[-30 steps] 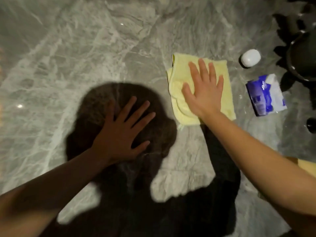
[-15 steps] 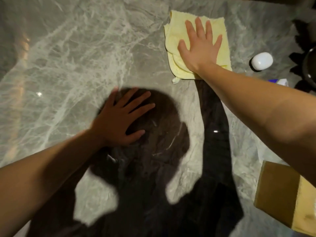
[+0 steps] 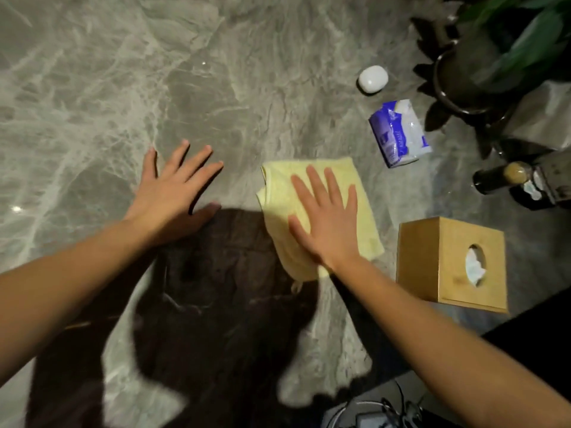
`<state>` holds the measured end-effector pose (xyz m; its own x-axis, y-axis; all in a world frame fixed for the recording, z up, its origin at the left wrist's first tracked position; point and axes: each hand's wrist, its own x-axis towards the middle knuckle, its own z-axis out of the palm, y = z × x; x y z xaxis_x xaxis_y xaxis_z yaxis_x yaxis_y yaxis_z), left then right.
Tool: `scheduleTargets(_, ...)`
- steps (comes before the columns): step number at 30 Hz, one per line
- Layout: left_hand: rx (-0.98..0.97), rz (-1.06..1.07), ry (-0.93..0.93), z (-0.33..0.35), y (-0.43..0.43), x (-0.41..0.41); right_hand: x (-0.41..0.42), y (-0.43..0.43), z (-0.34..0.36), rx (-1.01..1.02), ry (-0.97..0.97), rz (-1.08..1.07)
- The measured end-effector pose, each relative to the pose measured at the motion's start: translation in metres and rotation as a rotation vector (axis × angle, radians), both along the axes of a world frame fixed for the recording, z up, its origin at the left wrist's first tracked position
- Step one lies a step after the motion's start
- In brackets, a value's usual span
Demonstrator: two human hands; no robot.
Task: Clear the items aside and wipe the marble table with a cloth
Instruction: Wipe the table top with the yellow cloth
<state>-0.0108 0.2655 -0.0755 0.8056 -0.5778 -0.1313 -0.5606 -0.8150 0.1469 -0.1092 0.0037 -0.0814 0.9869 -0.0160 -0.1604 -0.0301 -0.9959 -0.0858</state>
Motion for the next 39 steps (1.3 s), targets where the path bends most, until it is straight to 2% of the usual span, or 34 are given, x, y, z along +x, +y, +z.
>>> scheduleTargets(3, 0.011, -0.047, 0.004, -0.003, -0.019, -0.010, -0.053, 0.002, 0.002, -0.046, 0.026, -0.054)
scheduleTargets(6, -0.021, -0.046, 0.020, -0.006, -0.038, -0.002, -0.109, 0.006, 0.007, 0.029, 0.061, -0.094)
scheduleTargets(9, -0.033, -0.019, 0.017, -0.011, -0.049, 0.011, -0.147, 0.010, 0.008, 0.001, 0.087, -0.073)
scheduleTargets(14, 0.068, -0.034, -0.097, -0.017, -0.051, 0.011, -0.145, 0.011, 0.006, -0.003, 0.048, -0.097)
scheduleTargets(17, 0.035, -0.029, -0.092, -0.016, -0.050, 0.013, -0.129, 0.013, 0.004, -0.017, 0.034, -0.098)
scheduleTargets(24, -0.007, -0.015, -0.036, -0.015, -0.052, 0.013, -0.009, 0.007, 0.001, -0.052, 0.029, -0.076)
scheduleTargets(35, -0.077, 0.000, -0.025, -0.012, -0.051, 0.016, 0.245, -0.001, -0.003, 0.054, -0.040, -0.028)
scheduleTargets(39, -0.105, -0.005, -0.016, -0.013, -0.049, 0.016, 0.310, 0.004, -0.005, 0.076, -0.097, -0.040)
